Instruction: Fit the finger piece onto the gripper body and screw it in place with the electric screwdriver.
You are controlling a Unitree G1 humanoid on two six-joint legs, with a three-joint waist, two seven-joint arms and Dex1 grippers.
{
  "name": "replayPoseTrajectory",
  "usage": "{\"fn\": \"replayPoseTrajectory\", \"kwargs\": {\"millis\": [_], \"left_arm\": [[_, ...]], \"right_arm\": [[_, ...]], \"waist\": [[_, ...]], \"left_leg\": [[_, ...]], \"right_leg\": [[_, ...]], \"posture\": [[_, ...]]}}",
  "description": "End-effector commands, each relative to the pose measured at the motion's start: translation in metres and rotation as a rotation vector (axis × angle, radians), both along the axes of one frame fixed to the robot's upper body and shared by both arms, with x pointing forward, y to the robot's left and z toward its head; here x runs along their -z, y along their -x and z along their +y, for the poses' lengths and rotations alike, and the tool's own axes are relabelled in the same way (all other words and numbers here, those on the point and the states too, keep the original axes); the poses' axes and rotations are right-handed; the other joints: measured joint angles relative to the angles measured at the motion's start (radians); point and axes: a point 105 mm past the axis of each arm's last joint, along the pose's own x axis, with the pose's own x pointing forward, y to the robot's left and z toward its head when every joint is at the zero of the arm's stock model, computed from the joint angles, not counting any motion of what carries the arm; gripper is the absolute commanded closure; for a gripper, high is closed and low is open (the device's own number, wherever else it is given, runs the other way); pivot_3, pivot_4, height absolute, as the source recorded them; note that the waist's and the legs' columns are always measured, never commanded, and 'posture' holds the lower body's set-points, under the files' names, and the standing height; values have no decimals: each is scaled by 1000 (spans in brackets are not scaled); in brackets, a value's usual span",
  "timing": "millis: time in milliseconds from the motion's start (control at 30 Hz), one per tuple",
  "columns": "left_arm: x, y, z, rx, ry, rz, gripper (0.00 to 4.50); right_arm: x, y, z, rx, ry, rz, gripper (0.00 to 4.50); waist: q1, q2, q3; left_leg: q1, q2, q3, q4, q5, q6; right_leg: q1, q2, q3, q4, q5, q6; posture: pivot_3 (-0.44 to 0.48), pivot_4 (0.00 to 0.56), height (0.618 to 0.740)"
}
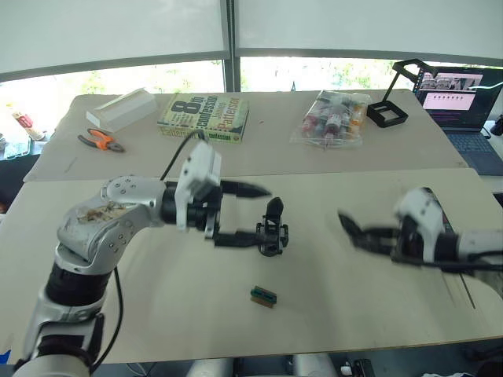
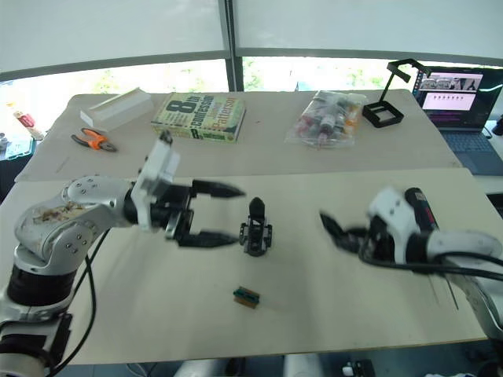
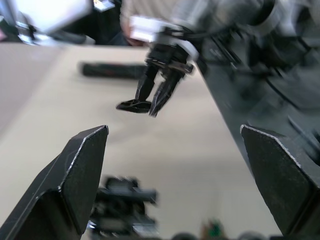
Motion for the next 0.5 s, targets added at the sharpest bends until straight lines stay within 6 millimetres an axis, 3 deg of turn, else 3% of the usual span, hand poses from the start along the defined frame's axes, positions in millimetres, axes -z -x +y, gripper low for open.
{"fn": "replayPoseTrajectory", "kwargs": {"millis": [33,200,400,500], "left_arm": [[-24,-20,-7,-143,152,31,0],[-41,-53,-31,-302,327,131,0],[-46,-59,-40,-333,385,150,0],[-45,-57,-43,-336,398,165,1224]], "right_arm": [[-30,-11,15,-36,-9,-222,3317],[-67,-29,54,-91,-43,-523,3317],[-66,-29,80,-141,-59,-591,3317],[-62,-28,86,-155,-57,-599,3317]], "waist": [[7,0,0],[5,0,0],[-3,0,0],[-3,0,0]], "left_leg": [[0,0,-2,0,0,0],[-1,-3,-1,2,0,0],[0,-3,-2,0,0,-1],[0,-3,-2,1,1,-1]], "right_leg": [[0,0,-1,0,0,0],[0,-1,0,-1,2,1],[-3,2,2,0,2,1],[-3,2,3,0,2,1]], "posture": [[0,150,740],[0,150,740],[0,150,740],[0,150,740]]}}
